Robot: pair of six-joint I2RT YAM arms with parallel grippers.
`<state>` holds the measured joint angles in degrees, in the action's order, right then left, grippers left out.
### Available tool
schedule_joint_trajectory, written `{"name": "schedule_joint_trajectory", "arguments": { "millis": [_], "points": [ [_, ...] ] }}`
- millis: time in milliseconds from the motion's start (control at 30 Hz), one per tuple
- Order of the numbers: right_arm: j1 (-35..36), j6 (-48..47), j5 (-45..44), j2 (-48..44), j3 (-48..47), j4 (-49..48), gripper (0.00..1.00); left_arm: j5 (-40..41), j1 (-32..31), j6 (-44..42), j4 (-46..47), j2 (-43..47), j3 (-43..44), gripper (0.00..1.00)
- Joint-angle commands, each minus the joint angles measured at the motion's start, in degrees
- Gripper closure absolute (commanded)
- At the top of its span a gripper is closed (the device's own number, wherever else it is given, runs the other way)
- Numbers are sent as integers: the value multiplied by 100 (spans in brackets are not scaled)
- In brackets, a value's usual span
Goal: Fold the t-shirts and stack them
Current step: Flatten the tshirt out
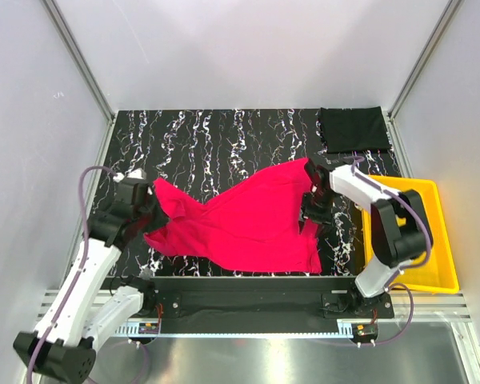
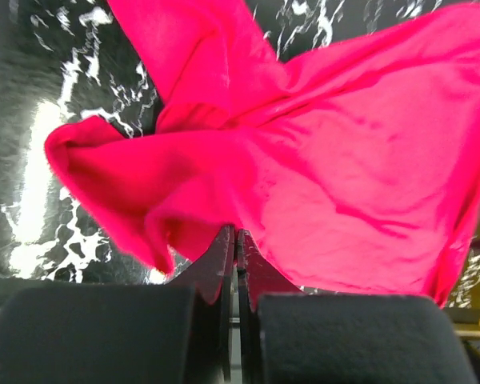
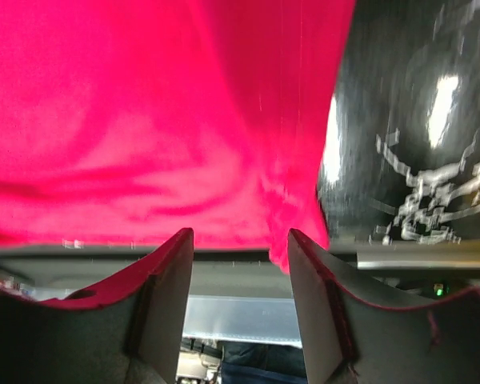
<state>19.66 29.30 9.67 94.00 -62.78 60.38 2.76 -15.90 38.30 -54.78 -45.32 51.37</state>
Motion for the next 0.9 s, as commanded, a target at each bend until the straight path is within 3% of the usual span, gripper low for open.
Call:
{"name": "schedule_joint_trajectory", "arguments": {
  "millis": [0,133,300,467,700,800,867],
  "points": [
    [12,-38,-404,477,-383,-255,43,-452,17,-139,661,-492,-276,100],
    [12,-109,-606,848,-612,-378,44,-532,26,10,995,-1311,-645,100],
    [12,-214,-651,1279,-866,-527,47,189,87,326,1443,-1874,-848,100],
    [64,-223,-46,1683,-1314,-746,50,609,534,441,1629,-2771,-858,100],
    [266,58,1141,2500,-2604,-879,50,1445,1948,-525,1445,-3185,64,100],
    [284,67,1266,2545,-3054,-756,49,1928,2021,-876,1365,-2931,653,100],
    [284,-143,793,2440,-3195,-283,48,2044,2038,-973,1348,-2799,803,100]
  ]
}}
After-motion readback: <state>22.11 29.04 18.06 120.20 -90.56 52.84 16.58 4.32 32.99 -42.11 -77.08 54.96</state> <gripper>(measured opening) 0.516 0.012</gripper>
